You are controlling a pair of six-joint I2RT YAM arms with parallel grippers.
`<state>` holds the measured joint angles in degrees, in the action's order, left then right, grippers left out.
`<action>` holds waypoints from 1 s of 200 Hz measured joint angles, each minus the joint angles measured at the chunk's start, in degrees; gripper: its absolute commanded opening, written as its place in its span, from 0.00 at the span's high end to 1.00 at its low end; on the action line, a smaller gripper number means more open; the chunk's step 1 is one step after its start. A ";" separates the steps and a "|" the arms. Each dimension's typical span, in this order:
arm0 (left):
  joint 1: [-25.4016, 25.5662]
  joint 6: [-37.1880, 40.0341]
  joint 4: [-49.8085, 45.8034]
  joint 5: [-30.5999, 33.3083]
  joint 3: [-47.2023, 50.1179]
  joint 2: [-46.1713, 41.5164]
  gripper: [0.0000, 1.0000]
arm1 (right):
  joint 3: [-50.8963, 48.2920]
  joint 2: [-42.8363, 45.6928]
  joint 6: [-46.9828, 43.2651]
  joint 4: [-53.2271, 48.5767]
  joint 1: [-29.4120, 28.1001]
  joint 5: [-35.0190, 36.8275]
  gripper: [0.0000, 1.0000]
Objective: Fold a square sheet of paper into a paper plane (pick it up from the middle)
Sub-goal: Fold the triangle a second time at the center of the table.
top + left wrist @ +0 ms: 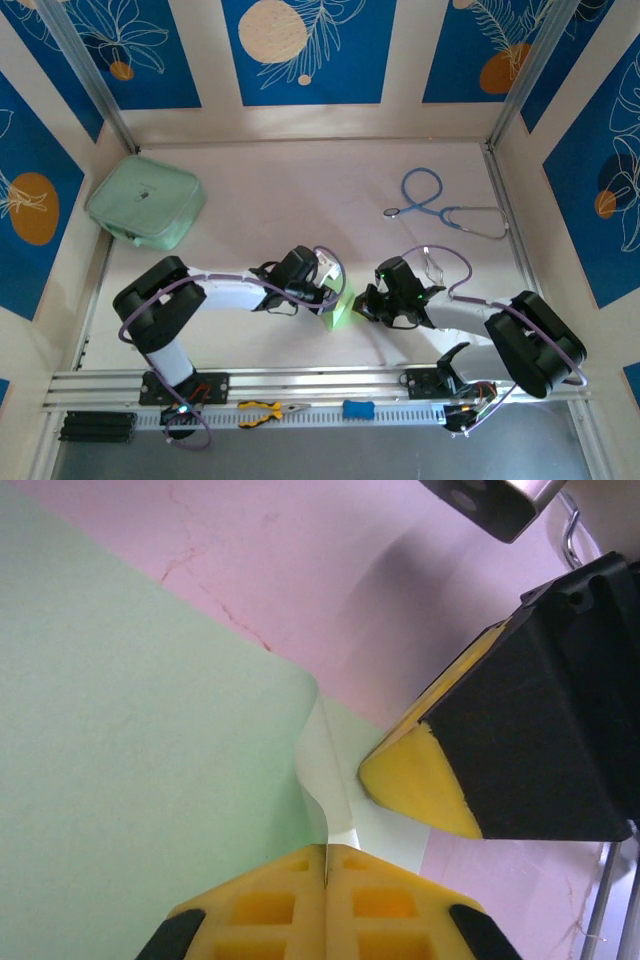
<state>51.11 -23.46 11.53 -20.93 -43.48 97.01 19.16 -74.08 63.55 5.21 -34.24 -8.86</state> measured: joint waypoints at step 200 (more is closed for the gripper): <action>-0.11 2.45 -1.11 6.69 1.03 0.00 1.00 | 0.00 0.26 0.42 -0.20 -0.31 0.57 1.00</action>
<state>51.00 -21.02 10.41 -14.24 -42.46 97.01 19.16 -73.82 63.96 5.02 -34.54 -8.29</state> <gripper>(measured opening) 0.064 0.063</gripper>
